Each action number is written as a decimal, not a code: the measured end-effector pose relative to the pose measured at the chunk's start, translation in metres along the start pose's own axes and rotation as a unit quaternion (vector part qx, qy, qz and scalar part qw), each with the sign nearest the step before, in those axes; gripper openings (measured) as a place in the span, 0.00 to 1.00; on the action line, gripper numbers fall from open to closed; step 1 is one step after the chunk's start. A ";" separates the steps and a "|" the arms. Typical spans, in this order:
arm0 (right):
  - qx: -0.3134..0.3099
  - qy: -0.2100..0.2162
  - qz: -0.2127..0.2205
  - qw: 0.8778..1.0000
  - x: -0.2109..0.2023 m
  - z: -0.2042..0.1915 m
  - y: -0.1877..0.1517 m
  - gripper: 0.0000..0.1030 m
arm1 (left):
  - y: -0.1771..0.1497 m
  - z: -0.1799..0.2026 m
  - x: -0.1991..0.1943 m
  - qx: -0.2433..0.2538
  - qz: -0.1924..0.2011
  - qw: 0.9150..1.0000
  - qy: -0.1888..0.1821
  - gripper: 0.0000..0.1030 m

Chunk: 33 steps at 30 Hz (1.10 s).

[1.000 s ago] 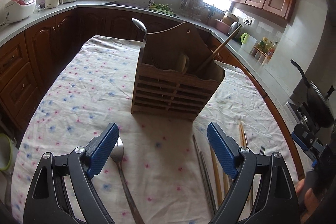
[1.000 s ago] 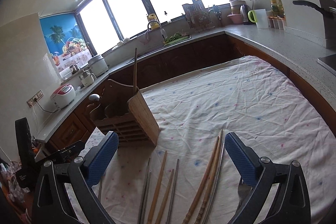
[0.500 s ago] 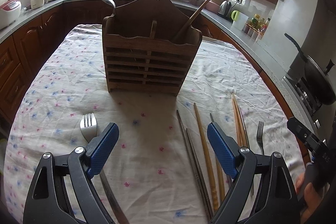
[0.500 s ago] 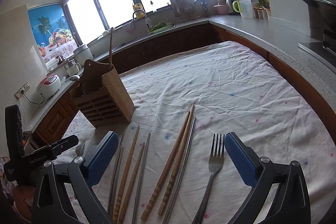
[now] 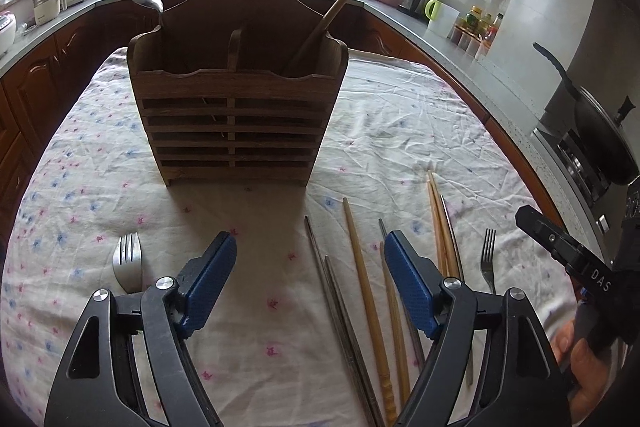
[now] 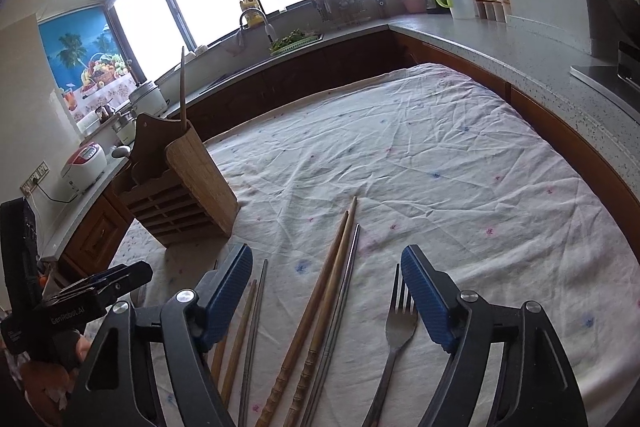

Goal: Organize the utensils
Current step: 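Withdraw both tools from the holder back toward the remaining chopsticks, then close the left tool on a wooden chopstick while the right tool grasps another chopstick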

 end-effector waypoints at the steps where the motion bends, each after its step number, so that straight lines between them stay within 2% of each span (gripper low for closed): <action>1: 0.001 0.001 -0.004 1.000 0.003 0.001 0.002 0.66 | 0.002 0.002 0.003 0.003 -0.003 1.000 -0.002 0.68; 4: 0.003 -0.001 -0.012 1.000 0.011 0.004 0.007 0.58 | 0.007 0.006 0.012 0.007 -0.017 1.000 -0.008 0.56; 9: 0.002 -0.004 -0.031 1.000 0.028 0.007 0.018 0.40 | 0.014 0.013 0.027 0.014 -0.037 0.999 -0.017 0.49; 13: 0.003 -0.005 -0.048 0.999 0.045 0.011 0.024 0.35 | 0.017 0.020 0.042 0.026 -0.054 0.998 -0.018 0.39; 18: 0.003 -0.011 -0.072 0.997 0.069 0.015 0.032 0.32 | 0.021 0.026 0.060 0.036 -0.076 0.996 -0.016 0.34; 25: -0.002 -0.029 -0.098 0.995 0.100 0.017 0.042 0.23 | 0.023 0.031 0.080 0.042 -0.098 0.994 -0.014 0.24; 28: -0.006 -0.040 -0.108 0.993 0.111 0.019 0.046 0.16 | 0.023 0.030 0.088 0.041 -0.108 0.993 -0.014 0.21; 33: -0.011 -0.050 -0.118 0.992 0.121 0.021 0.051 0.12 | 0.026 0.031 0.093 0.047 -0.107 0.993 -0.011 0.19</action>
Point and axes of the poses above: each gripper's, at about its wrist camera, not at the fingertips, and x roughly the way its jaws point, z to its right, y to its top, the point moved 4 cm from there along x, roughly the way its jaws point, and after that the axes turned 12 degrees about -z, right-handed, at the moved point
